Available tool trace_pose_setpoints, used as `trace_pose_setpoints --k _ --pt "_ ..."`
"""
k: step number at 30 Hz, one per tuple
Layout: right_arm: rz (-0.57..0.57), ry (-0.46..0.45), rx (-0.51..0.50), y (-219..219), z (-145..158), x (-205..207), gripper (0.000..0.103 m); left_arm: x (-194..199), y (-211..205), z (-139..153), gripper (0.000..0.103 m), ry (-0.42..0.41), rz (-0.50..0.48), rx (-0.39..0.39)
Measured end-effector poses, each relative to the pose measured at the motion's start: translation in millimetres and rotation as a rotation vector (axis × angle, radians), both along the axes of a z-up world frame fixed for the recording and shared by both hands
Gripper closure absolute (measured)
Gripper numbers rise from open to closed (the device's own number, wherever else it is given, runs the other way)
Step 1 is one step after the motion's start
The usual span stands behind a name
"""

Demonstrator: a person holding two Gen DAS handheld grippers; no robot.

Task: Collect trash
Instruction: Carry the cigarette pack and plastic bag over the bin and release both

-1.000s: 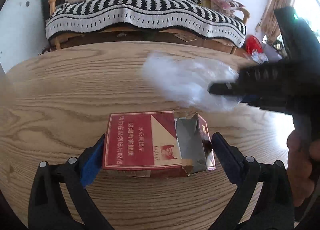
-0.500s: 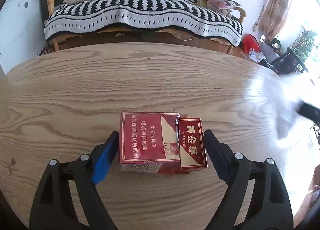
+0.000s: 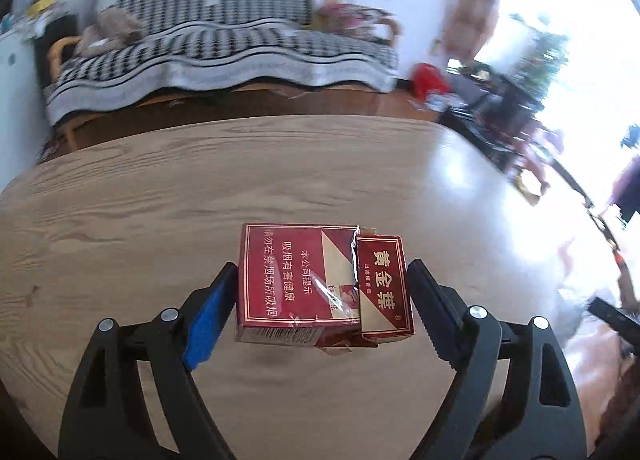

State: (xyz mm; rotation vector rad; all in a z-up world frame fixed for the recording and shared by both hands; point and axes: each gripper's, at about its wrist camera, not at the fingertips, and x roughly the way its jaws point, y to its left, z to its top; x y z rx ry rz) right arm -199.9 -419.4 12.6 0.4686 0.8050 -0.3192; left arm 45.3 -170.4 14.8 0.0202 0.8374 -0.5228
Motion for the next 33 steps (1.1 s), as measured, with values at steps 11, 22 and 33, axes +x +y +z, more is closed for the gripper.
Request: trace_pose_setpoints --k 11,22,33 --pt "-0.289 0.038 -0.06 -92.6 -4.7 -239.7 0.098 -198.2 -172.1 2.1 0.02 0.0 -0.388 -0.016" --pt "-0.568 0.142 -0.077 -143.6 -58.5 -404.6 0.098 -354.7 -316.8 -57.3 0.02 0.112 -0.673 0.076" --pt "-0.616 0.245 0.016 -156.6 -147.9 -421.9 0.098 -382.0 -375.7 -125.6 0.02 0.22 -0.838 0.164"
